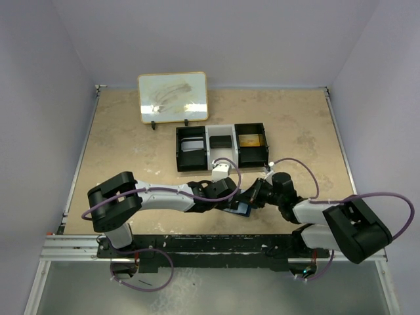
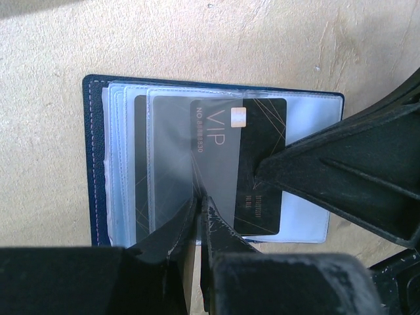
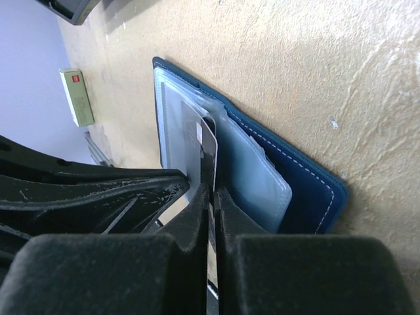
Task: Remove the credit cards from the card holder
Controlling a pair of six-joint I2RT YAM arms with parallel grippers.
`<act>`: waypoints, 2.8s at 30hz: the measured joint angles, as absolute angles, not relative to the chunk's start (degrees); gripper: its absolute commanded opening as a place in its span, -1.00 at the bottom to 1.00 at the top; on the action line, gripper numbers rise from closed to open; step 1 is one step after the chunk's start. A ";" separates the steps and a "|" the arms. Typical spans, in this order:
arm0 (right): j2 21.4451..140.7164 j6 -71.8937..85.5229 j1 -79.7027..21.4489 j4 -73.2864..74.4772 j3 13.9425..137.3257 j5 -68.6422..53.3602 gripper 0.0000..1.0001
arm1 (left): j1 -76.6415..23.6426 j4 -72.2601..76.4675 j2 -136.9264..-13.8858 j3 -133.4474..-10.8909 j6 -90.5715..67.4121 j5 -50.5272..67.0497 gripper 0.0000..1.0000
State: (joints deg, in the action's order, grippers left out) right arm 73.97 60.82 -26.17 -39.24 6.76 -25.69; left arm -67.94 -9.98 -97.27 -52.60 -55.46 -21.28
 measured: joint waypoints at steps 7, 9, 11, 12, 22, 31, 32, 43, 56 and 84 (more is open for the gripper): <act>65.98 60.93 -26.24 -30.55 6.79 -22.96 -0.88 | -67.94 -10.22 -97.27 -52.69 -55.53 -21.32 -0.93; 64.86 61.08 -26.24 -29.21 6.79 -22.61 -0.70 | -67.94 -10.26 -97.27 -52.71 -55.53 -21.32 -0.93; 65.08 61.36 -26.24 -29.06 6.74 -22.61 -0.61 | -67.94 -10.28 -97.27 -52.71 -55.53 -21.32 -0.94; 65.56 61.49 -26.24 -29.28 6.72 -22.70 -0.58 | -67.94 -10.31 -97.27 -52.73 -55.53 -21.32 -0.94; 68.99 62.83 -26.24 -34.72 6.74 -23.66 -0.45 | -67.94 -11.31 -97.73 -53.65 -55.46 -21.32 -0.95; 73.10 59.77 -26.20 -37.63 7.40 -26.74 -0.56 | -67.94 -11.51 -97.84 -53.80 -55.46 -21.32 -0.96; 73.10 59.51 -26.20 -37.78 7.40 -26.85 -0.53 | -67.94 -11.51 -97.84 -53.80 -55.46 -21.32 -0.96; 75.99 61.17 -26.17 -44.12 6.42 -28.03 -0.49 | -67.94 -11.62 -97.84 -53.87 -55.46 -21.30 -0.96; 79.00 61.69 -26.02 -47.05 6.44 -28.80 -1.00 | -67.94 -11.70 -97.91 -53.91 -55.48 -21.30 -0.97; 43.68 48.80 -26.24 1.32 20.03 -9.82 -1.00 | -67.96 -17.93 -93.76 -54.00 -55.83 -23.07 -0.23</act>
State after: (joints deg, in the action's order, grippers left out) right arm 43.68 48.80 -26.24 1.32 20.03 -9.82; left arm -67.96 -17.93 -93.76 -54.00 -55.83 -23.07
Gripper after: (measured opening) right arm 0.007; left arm 0.304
